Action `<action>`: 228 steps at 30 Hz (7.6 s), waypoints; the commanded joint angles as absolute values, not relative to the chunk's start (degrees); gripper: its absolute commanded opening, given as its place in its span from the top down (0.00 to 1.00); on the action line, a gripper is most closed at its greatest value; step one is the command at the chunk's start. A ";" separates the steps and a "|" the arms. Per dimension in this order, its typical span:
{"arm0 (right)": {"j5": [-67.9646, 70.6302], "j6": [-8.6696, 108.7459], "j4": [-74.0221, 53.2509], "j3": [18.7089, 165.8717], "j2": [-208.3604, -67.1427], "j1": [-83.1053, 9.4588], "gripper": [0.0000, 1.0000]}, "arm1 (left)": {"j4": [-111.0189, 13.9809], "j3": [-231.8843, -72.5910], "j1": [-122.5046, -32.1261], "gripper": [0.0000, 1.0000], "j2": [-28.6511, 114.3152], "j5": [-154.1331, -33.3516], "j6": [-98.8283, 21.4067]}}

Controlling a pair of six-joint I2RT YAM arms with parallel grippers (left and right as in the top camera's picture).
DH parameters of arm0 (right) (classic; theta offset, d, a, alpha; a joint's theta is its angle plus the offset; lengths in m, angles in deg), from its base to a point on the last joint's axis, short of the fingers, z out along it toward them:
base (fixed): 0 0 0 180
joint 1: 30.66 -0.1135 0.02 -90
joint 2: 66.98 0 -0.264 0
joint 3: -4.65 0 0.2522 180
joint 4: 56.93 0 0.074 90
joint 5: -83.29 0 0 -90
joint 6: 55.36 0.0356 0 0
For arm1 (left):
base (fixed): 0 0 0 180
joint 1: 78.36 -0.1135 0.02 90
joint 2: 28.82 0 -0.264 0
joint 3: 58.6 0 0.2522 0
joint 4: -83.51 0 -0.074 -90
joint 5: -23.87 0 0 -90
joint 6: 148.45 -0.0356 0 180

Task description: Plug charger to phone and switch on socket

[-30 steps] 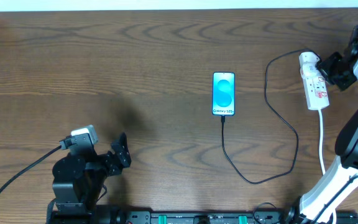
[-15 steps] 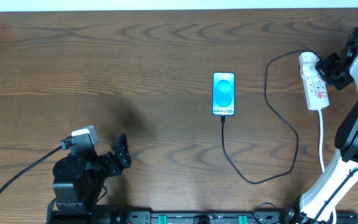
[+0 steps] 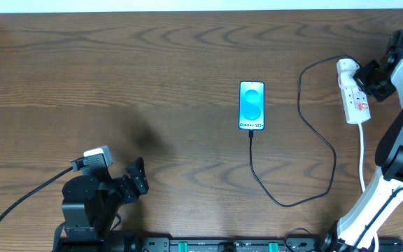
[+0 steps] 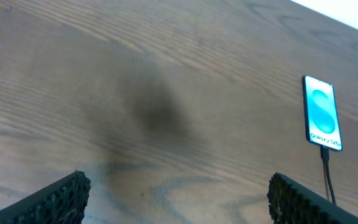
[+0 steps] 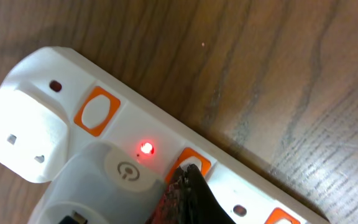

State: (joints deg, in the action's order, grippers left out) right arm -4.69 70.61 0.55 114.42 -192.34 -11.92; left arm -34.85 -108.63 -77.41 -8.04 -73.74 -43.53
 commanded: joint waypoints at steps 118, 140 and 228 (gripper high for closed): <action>17.96 59.26 -21.57 90.81 -67.40 -11.83 0.89 | -76.11 -84.07 -77.54 0.08 -28.67 -78.18 -53.91; 22.87 59.48 -21.65 92.52 -67.40 -11.83 0.89 | -86.34 -72.59 -77.54 0.08 -28.26 -74.01 -55.84; 4.25 48.27 -42.31 23.74 -67.47 -29.75 0.01 | -79.35 -72.61 -77.54 0.08 -27.43 -74.03 -55.86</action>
State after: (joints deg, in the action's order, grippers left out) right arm 6.39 49.01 -41.83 24.74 -67.62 -29.40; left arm -81.67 -73.27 -77.41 -27.54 -73.26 -55.70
